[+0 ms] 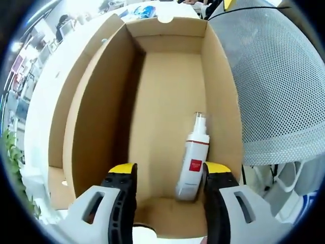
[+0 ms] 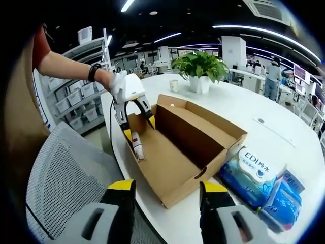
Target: Operate the shoe box by opening the lid, removing the specified soft item, and placing it in the target area until the item is outside and the box remains undamaged.
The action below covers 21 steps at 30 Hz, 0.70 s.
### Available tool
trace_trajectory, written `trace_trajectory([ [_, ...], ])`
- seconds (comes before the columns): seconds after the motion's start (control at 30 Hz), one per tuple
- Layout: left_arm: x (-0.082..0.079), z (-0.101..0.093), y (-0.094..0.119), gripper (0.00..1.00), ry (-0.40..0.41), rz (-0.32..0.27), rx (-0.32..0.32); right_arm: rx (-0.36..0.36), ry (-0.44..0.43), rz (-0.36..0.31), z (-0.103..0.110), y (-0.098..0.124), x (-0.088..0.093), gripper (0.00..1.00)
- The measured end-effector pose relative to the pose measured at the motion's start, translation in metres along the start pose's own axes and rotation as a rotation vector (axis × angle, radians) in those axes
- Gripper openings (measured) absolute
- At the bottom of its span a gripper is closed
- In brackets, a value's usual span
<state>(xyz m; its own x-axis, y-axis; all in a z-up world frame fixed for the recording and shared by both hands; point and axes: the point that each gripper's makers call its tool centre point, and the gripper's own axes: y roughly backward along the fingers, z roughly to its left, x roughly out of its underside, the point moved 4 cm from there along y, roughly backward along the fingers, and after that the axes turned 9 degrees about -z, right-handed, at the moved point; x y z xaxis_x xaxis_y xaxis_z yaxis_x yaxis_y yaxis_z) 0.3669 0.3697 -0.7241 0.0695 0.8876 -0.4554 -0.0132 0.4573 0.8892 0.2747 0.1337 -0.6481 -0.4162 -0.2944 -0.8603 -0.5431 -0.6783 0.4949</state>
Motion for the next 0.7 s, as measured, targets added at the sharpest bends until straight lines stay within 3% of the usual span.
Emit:
trace_trajectory([
  [0.33,0.002,0.000,-0.001,0.46,0.001,-0.012,-0.037,0.006,-0.008,0.009,0.004,0.004,0.006,0.47],
  [0.47,-0.001,0.007,0.000,0.43,0.003,-0.030,-0.095,0.011,-0.009,0.012,0.002,0.004,0.006,0.47],
  [0.53,0.001,0.012,0.001,0.36,0.055,-0.024,-0.131,0.013,-0.011,0.011,0.001,0.004,0.005,0.46],
  [0.63,0.003,0.009,-0.002,0.33,0.046,-0.018,-0.106,0.015,-0.012,0.013,0.001,0.004,0.005,0.46],
  [0.7,0.005,0.003,-0.004,0.34,-0.013,0.000,-0.068,0.015,-0.010,0.010,0.001,0.003,0.003,0.46],
])
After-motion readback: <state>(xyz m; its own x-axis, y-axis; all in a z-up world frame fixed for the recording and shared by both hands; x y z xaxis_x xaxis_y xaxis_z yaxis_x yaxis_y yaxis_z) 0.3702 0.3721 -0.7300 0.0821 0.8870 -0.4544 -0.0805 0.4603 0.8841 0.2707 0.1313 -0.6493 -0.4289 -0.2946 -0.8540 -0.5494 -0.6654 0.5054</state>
